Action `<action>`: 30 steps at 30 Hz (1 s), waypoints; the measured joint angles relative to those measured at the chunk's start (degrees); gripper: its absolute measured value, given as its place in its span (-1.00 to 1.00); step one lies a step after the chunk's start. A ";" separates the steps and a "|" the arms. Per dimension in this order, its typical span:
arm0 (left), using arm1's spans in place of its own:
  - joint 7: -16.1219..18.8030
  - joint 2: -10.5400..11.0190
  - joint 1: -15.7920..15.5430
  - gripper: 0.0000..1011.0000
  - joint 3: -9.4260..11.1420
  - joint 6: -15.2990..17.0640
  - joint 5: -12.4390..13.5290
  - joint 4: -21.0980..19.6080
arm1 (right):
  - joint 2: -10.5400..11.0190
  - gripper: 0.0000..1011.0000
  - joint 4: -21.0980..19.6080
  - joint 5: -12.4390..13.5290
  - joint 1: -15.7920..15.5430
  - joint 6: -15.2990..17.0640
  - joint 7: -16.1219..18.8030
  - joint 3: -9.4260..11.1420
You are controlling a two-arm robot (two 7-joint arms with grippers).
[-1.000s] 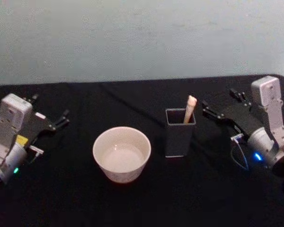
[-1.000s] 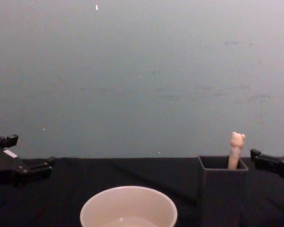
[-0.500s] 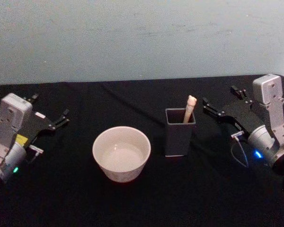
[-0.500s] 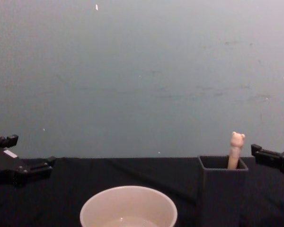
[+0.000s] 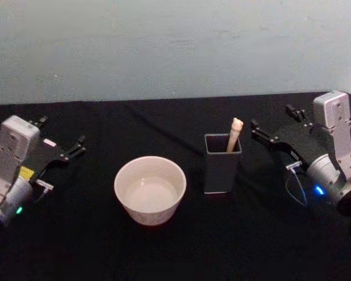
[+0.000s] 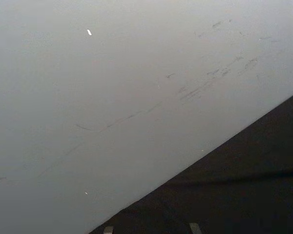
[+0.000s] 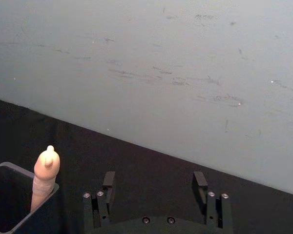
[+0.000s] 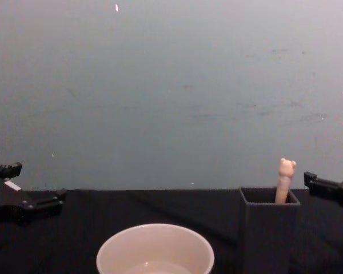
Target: Pick up the stirring spoon with one hand, stir inside the cup, then place it back in its original position.
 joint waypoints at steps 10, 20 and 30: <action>0.00 0.00 0.00 0.98 0.00 0.00 0.00 0.00 | 0.00 0.98 -0.06 0.03 0.00 -0.06 -0.06 0.00; 0.00 0.00 0.00 0.98 0.00 0.00 0.00 0.00 | 0.00 0.98 -0.08 0.03 0.00 -0.06 -0.07 0.00; 0.00 0.00 0.00 0.98 0.00 0.00 0.00 0.00 | 0.00 0.98 -0.08 0.03 0.00 -0.06 -0.06 0.00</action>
